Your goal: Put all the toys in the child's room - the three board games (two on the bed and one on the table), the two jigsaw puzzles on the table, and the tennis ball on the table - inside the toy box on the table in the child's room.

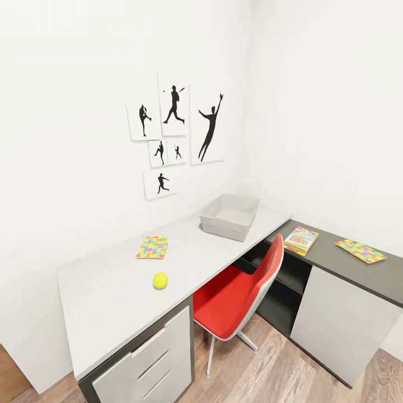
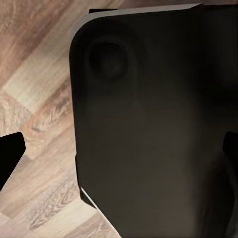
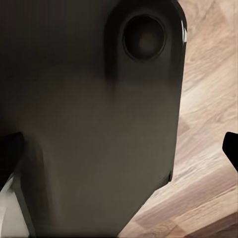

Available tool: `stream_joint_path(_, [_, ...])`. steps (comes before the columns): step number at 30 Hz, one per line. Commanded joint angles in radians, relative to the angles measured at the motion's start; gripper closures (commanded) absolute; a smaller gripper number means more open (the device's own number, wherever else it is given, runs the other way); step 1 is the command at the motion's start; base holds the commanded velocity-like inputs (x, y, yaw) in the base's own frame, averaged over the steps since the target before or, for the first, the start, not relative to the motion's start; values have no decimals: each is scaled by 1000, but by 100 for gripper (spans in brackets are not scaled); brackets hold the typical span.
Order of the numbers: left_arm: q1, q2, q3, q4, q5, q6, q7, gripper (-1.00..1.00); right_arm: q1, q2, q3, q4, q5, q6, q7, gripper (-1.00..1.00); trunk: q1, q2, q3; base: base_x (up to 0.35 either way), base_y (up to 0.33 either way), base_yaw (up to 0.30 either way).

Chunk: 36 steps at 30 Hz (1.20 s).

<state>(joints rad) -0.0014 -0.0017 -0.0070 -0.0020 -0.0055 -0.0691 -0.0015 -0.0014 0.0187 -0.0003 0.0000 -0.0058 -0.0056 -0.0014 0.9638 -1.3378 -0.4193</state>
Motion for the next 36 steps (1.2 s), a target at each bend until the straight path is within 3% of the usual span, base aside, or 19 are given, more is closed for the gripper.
stream_joint_path(1, [0, 0, -1, 0, -1, -4, 0, -100, 0, 0, 0, 0, 0, -1, 0, -100, -4, 7, 3, 0, 0, -5])
stream_joint_path(13, [0, 2, 1, 0, -1, -24, 0, -100, 0, -1, 1, 0, 0, -1, 0, -100, -50, 91, 40, 0, 0, -1])
stream_joint_path(21, [0, 3, 0, -1, -1, -94, 0, -100, 0, 1, -1, 0, 0, -1, 0, -100, -81, 147, 65, 0, 0, 0])
stream_joint_path(30, [0, 28, 4, -8, 1, -133, 42, -100, 0, 4, -5, 0, -3, -3, 0, -100, -115, 210, 93, 0, 0, 0])
stream_joint_path(36, [0, 30, 2, -14, 1, -136, 57, -100, 0, 8, -7, 0, -5, -31, 0, -100, -138, 252, 112, 0, 0, 0])
